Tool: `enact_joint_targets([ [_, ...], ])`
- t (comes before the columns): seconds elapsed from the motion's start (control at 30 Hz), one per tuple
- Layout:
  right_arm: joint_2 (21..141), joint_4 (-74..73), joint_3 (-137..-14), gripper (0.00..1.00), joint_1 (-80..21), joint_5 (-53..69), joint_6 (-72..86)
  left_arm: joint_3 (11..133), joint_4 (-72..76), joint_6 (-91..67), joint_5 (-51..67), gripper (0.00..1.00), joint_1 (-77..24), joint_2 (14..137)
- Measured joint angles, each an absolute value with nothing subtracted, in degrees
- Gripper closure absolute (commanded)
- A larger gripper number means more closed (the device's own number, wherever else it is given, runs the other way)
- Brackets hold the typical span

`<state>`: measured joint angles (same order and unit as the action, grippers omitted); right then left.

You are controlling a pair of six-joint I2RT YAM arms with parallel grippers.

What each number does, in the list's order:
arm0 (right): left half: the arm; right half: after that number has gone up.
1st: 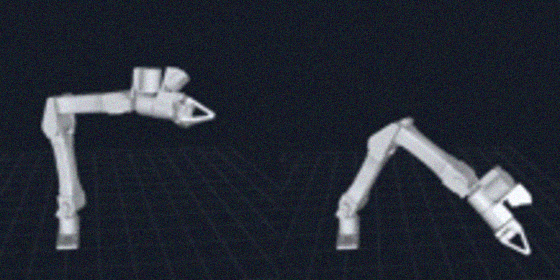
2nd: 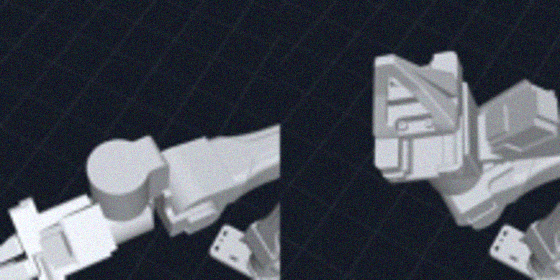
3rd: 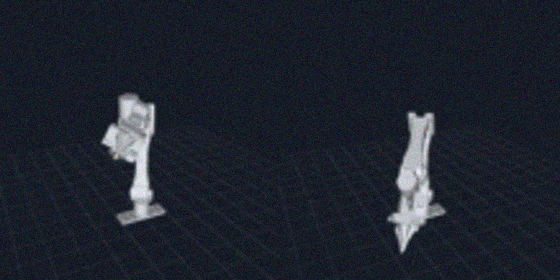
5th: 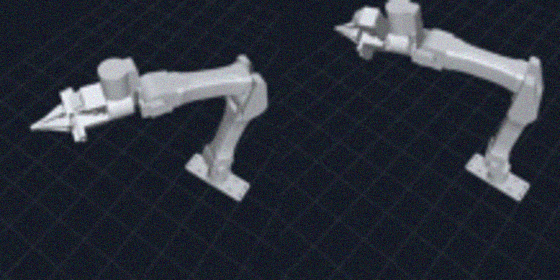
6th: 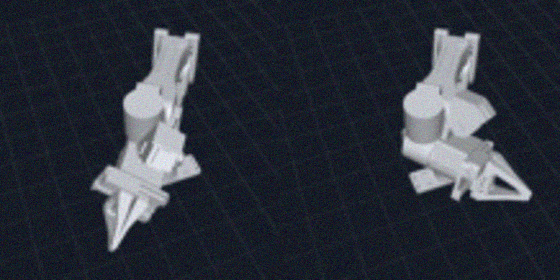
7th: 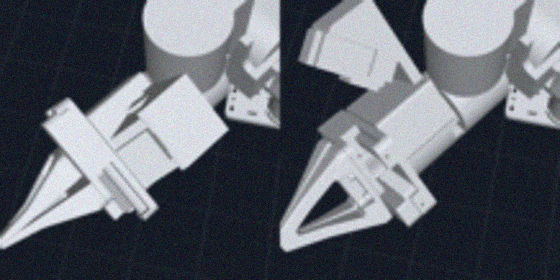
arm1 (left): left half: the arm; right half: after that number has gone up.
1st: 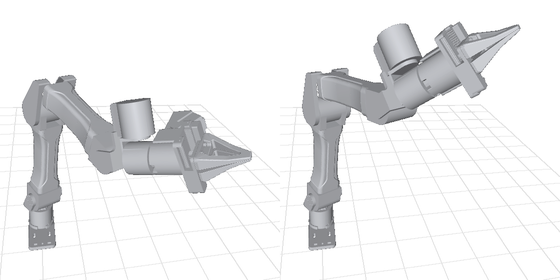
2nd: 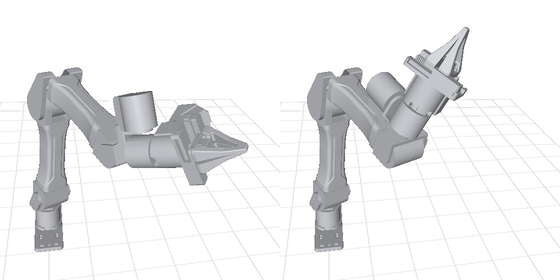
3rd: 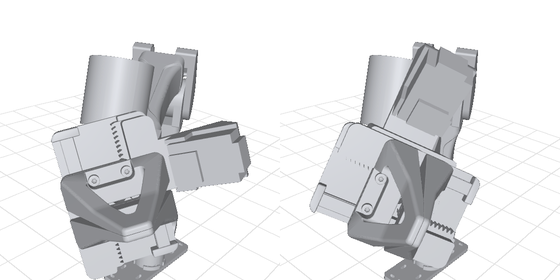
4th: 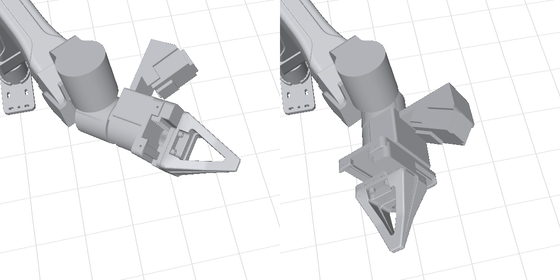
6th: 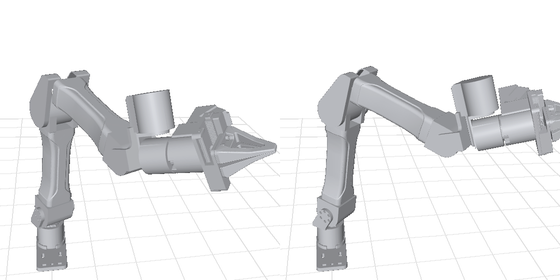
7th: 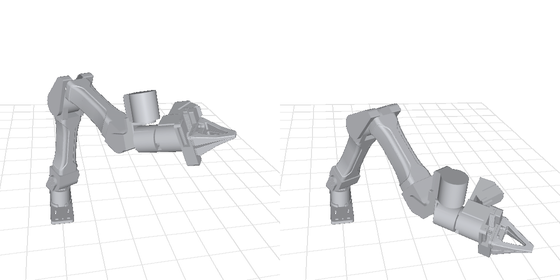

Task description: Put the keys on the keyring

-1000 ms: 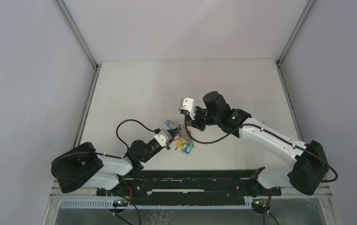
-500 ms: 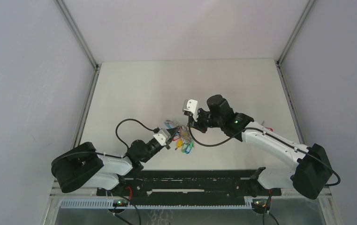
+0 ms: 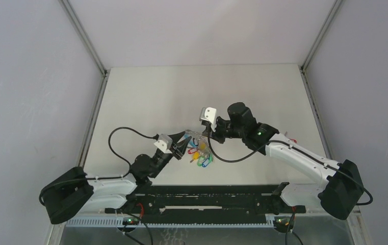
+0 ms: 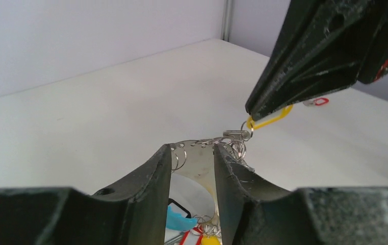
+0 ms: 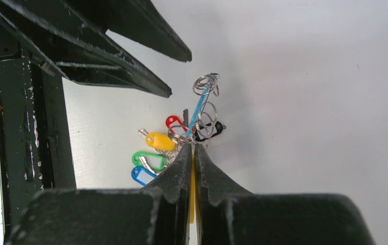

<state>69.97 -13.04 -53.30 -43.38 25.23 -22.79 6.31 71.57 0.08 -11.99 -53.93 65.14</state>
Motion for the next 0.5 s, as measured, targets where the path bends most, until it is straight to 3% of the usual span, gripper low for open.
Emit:
enact_joint_targets([
  [0.3,70.91,-13.10,-54.24,1.00,-43.92,25.12,-22.79,3.70,63.55,-2.42,-6.94,0.60,-54.46,53.82],
  [0.5,71.29,-13.17,-54.61,1.00,-44.03,24.67,-22.76,3.57,60.66,-0.73,-0.64,0.60,-58.70,54.30],
])
